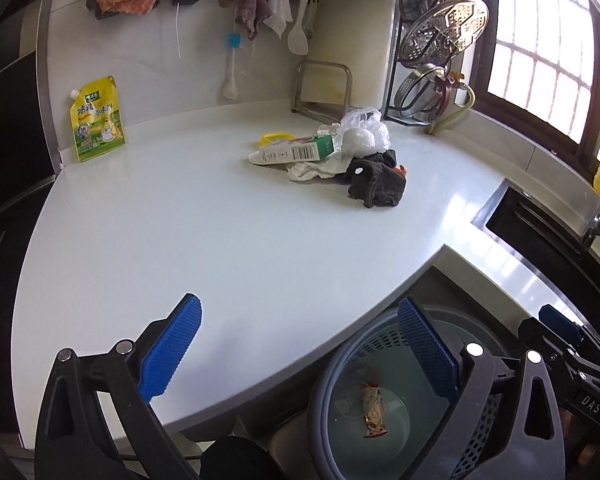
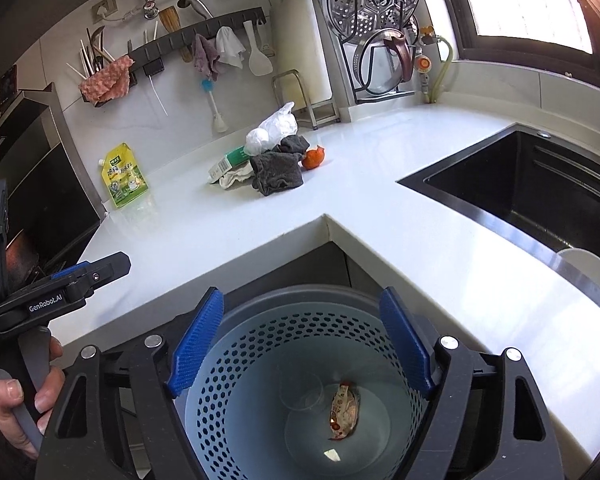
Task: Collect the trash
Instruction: 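Move both tools back toward the remaining trash on the counter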
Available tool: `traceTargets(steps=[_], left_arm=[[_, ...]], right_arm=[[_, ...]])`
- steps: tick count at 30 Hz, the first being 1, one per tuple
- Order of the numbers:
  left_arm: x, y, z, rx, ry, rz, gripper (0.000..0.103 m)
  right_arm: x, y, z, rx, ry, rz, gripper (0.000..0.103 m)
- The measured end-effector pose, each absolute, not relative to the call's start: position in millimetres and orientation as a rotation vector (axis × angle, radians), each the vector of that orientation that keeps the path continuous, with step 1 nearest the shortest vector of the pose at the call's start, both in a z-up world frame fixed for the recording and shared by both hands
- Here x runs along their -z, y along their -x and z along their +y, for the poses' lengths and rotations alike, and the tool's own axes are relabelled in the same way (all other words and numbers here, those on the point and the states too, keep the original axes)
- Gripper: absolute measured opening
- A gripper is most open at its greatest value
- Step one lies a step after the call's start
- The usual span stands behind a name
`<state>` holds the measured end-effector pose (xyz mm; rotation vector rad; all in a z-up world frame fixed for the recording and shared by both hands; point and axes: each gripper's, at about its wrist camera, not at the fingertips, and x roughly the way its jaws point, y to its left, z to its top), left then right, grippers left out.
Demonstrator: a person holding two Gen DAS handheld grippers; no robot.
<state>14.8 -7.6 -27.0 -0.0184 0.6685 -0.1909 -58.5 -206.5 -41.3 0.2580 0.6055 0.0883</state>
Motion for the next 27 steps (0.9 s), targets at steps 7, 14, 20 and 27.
traceTargets(steps=[7, 14, 20, 27], left_arm=[[2, -49, -8, 0.180, 0.005, 0.587, 0.097], [-9, -87, -4, 0.157, 0.027, 0.552, 0.097], [-11, -121, 8, 0.086, 0.038, 0.544, 0.097], [-18, -149, 24, 0.030, 0.082, 0.520, 0.097]], right_arm=[[25, 14, -207, -0.089, -0.232, 0.579, 0.077], [6, -34, -199, -0.111, -0.180, 0.548, 0.077], [-12, -78, -190, -0.109, -0.147, 0.527, 0.077], [-18, -136, -176, -0.122, -0.131, 0.533, 0.078]])
